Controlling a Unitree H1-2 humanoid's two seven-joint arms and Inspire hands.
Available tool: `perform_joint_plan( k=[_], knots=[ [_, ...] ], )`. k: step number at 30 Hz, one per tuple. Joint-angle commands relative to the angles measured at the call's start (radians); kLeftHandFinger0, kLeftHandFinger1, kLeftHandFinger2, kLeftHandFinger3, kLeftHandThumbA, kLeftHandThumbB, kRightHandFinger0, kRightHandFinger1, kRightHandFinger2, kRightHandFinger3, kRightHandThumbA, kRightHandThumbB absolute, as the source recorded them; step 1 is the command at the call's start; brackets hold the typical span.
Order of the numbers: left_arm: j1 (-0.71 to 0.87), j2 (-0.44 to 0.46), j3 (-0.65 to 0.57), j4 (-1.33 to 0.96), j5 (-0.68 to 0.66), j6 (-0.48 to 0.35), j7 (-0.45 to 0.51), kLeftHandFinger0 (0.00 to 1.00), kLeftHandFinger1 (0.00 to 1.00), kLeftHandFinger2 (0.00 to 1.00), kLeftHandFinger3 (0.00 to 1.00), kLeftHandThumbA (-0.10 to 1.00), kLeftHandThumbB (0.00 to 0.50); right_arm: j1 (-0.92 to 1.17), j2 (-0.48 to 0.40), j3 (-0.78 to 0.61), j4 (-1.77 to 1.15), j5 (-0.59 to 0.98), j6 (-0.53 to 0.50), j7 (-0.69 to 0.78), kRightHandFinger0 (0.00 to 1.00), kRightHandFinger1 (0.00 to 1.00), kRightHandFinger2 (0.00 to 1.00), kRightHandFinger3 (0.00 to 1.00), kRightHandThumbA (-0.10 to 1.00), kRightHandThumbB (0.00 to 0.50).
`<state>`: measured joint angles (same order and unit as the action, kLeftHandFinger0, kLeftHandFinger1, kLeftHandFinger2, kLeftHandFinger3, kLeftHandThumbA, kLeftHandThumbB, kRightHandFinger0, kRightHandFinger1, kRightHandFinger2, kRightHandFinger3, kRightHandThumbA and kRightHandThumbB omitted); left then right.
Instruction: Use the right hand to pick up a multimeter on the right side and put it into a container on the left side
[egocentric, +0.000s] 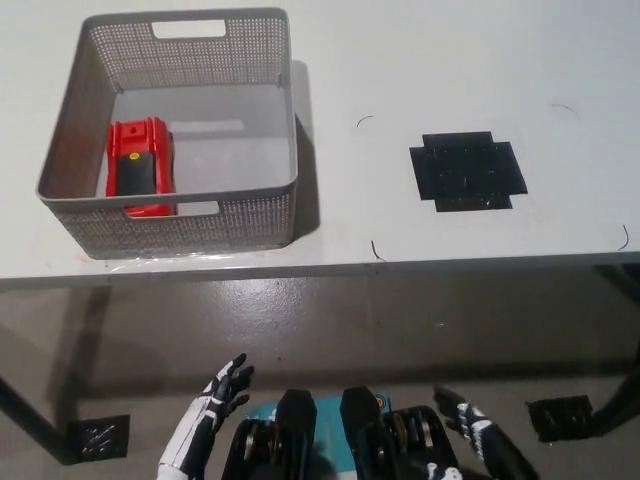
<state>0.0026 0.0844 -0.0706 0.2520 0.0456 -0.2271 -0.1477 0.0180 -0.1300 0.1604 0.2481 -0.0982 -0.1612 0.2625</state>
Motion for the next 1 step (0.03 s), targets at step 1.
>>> perform_joint_plan(
  k=[1],
  knots=[
    [-0.013, -0.019, 0.013, -0.012, -0.015, -0.044, 0.028, 1.0, 1.0, 1.0, 1.0, 1.0, 0.374, -0.035, -0.005, 0.036, 0.007, -0.091, -0.111, -0.047, 1.0, 1.0, 1.0, 1.0, 1.0, 0.471]
  ],
)
